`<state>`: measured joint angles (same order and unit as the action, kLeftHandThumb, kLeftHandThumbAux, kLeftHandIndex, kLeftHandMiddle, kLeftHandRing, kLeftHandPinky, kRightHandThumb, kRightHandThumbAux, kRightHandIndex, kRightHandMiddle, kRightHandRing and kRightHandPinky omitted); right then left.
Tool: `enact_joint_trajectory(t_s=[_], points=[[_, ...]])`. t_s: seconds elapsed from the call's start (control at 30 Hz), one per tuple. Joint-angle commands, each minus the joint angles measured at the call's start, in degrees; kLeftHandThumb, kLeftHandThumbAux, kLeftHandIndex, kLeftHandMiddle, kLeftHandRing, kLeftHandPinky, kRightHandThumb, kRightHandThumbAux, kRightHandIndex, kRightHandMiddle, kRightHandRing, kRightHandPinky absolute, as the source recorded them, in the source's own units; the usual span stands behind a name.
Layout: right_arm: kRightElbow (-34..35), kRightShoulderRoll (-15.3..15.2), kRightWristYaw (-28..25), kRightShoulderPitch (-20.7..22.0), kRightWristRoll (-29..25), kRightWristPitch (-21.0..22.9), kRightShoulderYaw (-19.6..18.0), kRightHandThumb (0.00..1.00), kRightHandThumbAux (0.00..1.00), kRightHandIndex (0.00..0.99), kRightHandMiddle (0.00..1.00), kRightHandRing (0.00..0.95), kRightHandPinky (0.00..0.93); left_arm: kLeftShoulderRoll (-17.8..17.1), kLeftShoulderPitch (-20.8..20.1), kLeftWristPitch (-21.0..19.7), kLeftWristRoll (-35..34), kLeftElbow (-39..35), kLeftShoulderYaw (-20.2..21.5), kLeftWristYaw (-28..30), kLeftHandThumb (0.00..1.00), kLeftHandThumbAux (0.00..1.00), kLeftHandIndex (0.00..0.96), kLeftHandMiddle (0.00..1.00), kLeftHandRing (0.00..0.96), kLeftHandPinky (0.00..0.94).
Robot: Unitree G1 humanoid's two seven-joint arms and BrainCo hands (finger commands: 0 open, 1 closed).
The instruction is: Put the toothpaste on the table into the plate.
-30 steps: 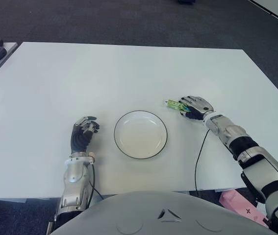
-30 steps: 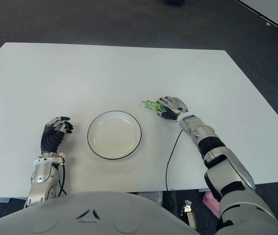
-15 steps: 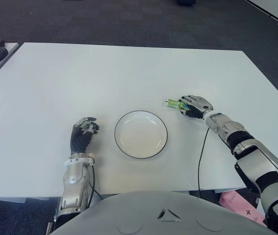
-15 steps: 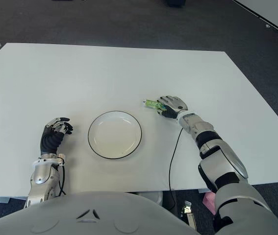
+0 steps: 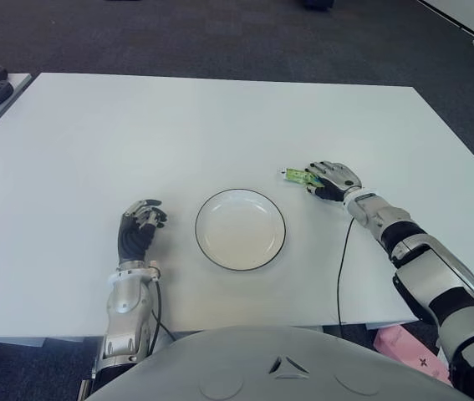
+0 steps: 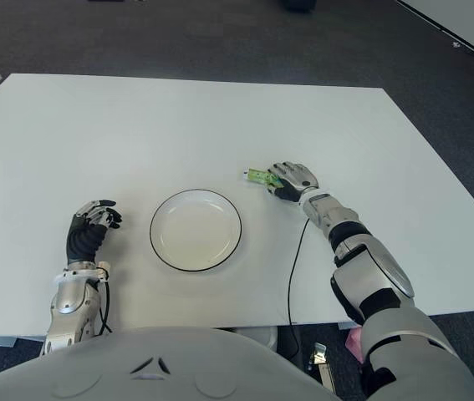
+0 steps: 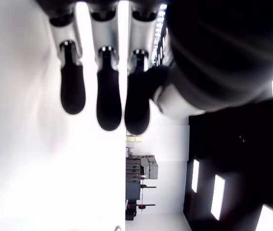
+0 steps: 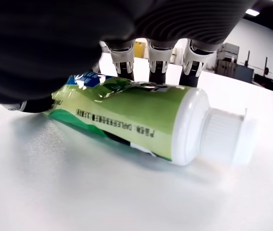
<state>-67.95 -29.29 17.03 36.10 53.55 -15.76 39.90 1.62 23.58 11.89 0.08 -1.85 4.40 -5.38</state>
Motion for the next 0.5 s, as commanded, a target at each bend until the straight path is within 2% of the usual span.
enact_joint_trajectory(t_s=[0.03,0.23,0.3,0.37,0.43,0.5], points=[[-7.2,3.1,-6.1,-9.8,3.3,2.9,5.4,0.639,0.115,0.000,0.000,0.000,0.000,0.4,0.2,-1.4,0.1,-0.5,0.4,-0.6,0.693,0.723,0.432,0.590,0.566,0.542],[-7.4,3.3,-5.6,-10.1,2.6,3.8,4.8,0.646,0.130,0.000,0.000,0.000,0.000,0.7,0.1,-2.4,0.3,-0.9,0.6,-1.3,0.694,0.723,0.432,0.590,0.566,0.541],[-6.4,3.2,-5.6,-10.1,1.5,4.3,3.9,0.671,0.197,0.000,0.000,0.000,0.039,0.9,0.1,-2.6,0.5,-0.9,0.7,-1.6,0.694,0.722,0.433,0.590,0.567,0.543],[-6.1,3.6,-4.9,-10.4,0.4,5.5,3.1,0.724,0.282,0.000,0.000,0.071,0.169,1.1,0.1,-2.6,0.7,-1.0,0.7,-1.9,0.695,0.722,0.433,0.590,0.569,0.545],[-6.3,4.1,-3.8,-10.8,-0.5,6.5,2.5,0.745,0.314,0.000,0.000,0.104,0.223,1.1,0.0,-2.5,0.7,-0.9,0.7,-2.1,0.695,0.722,0.433,0.590,0.569,0.546],[-6.4,4.7,-1.9,-11.3,-1.9,7.8,1.5,0.794,0.355,0.026,0.089,0.214,0.340,1.2,-0.1,-2.3,0.7,-0.8,0.7,-2.2,0.696,0.722,0.433,0.591,0.570,0.547]])
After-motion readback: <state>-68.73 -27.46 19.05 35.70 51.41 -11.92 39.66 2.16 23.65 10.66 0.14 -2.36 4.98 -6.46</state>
